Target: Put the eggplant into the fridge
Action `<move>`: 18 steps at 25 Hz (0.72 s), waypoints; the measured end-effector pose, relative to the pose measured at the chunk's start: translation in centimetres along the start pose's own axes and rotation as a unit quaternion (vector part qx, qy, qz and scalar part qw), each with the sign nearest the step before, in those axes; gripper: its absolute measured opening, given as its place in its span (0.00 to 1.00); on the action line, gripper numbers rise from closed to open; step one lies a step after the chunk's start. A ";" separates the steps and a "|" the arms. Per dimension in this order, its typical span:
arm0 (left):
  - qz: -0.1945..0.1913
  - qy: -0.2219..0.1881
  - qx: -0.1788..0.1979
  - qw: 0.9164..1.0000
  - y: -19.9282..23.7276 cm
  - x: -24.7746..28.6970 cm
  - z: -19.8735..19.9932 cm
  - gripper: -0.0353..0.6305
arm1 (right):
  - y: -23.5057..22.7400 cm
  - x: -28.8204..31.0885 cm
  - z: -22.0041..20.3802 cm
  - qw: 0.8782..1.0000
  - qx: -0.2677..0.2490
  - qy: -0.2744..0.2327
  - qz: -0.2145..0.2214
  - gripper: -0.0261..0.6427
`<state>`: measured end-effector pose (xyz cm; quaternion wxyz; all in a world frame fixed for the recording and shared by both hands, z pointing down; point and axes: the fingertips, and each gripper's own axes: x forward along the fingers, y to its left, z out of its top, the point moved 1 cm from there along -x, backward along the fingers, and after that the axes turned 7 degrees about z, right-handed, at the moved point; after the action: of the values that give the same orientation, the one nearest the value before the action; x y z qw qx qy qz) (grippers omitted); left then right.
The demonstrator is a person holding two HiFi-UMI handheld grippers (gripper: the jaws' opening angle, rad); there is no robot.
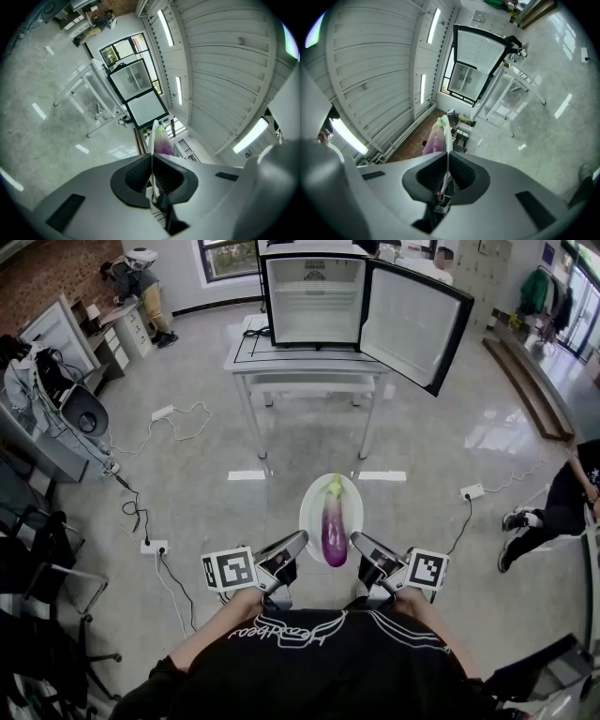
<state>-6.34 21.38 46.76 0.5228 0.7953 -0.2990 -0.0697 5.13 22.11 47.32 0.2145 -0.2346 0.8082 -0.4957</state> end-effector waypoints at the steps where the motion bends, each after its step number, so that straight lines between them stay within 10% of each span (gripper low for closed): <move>1: 0.000 0.000 0.000 1.000 0.0 0.0 0.0 0.07 | 0.1 0.0 0.0 1.000 -0.001 0.001 -0.001 0.07; 18: -0.008 -0.006 0.018 1.000 -0.8 -1.0 0.7 0.07 | 1.3 0.6 -0.2 1.000 -0.019 0.009 0.006 0.07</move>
<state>-7.10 21.56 45.59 0.5061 0.8065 -0.2967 -0.0735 4.29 22.45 46.14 0.2056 -0.2293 0.8207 -0.4813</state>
